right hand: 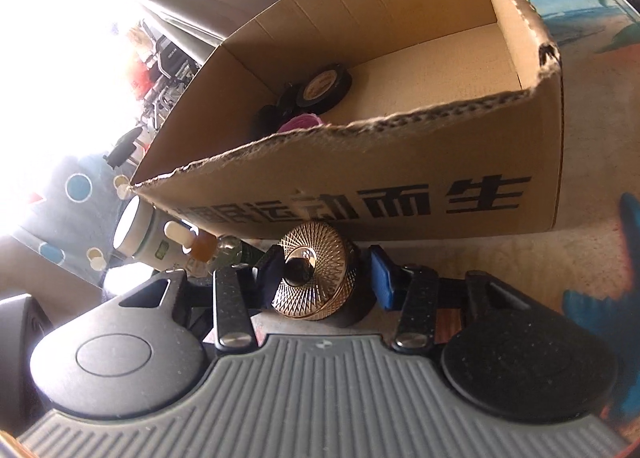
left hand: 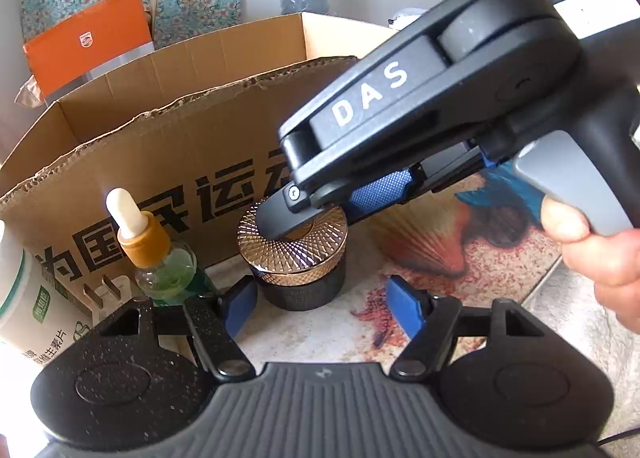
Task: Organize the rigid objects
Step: 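Grasp the gold-lidded black jar by its lid with the right gripper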
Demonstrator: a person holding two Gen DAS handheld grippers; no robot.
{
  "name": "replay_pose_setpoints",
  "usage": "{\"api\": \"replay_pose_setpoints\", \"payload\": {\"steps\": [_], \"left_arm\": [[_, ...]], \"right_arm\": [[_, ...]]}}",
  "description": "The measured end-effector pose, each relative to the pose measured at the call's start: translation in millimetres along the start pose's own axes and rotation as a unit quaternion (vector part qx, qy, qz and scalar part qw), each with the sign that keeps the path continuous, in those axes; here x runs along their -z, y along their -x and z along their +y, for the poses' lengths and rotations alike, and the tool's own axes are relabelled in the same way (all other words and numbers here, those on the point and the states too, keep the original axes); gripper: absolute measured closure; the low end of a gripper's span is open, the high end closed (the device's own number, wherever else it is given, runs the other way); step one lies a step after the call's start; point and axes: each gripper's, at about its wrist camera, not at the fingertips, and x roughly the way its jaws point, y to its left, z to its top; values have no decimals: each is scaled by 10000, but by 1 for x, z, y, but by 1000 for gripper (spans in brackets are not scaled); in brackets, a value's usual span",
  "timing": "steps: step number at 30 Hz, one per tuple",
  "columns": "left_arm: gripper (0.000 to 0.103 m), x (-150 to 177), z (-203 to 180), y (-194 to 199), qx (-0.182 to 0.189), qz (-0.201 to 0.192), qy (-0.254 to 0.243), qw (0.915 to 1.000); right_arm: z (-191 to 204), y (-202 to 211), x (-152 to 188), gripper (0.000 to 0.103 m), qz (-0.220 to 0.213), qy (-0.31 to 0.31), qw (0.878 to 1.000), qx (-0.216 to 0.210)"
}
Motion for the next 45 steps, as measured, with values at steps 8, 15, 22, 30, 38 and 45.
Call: {"api": "replay_pose_setpoints", "payload": {"steps": [8, 15, 22, 30, 38, 45], "left_arm": [[31, 7, -3, 10, 309, 39, -25, 9995], [31, 19, -10, 27, 610, 110, 37, 9981], [32, 25, -9, 32, 610, 88, 118, 9980], [31, 19, -12, 15, 346, 189, -117, 9992], [34, 11, -14, 8, 423, 150, -76, 9990], [46, 11, -11, 9, 442, 144, 89, 9989]], "right_arm": [[9, 3, 11, 57, 30, -35, 9999, 157], [10, 17, 29, 56, 61, -218, 9996, 163], [5, 22, 44, 55, 11, -534, 9986, 60], [-2, 20, 43, 51, -10, -741, 9972, 50], [-4, 21, 47, 50, 41, -818, 9966, 18], [-4, 23, 49, 49, 10, -835, 9965, 3]]}}
